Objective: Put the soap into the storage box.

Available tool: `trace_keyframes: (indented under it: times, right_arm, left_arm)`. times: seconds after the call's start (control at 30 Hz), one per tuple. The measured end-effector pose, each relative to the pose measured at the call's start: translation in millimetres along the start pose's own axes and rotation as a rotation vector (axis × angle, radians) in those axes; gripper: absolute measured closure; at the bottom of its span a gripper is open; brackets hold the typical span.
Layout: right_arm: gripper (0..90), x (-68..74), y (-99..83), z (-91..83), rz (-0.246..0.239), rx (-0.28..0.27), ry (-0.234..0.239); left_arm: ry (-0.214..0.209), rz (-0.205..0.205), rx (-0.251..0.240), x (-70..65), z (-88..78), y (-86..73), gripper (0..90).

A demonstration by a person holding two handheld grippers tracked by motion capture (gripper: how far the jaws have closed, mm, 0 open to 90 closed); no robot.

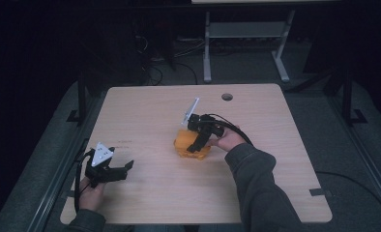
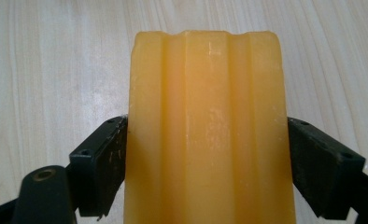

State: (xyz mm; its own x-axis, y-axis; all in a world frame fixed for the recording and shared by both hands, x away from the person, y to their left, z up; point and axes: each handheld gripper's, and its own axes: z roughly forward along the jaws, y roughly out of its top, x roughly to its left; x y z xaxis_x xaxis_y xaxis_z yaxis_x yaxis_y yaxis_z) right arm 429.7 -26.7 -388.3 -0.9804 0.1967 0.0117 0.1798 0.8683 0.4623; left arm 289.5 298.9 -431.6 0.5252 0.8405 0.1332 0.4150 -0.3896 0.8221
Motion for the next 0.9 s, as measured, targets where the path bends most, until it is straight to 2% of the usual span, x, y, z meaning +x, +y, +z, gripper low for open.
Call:
trace_keyframes:
  times: [0.9]
  right_arm:
    - [18.0,2.6,-3.5,-15.4,0.007,-0.030,-0.025]
  left_arm:
    - [-0.001,0.001,0.004,-0.3,-0.1,0.3,14.1]
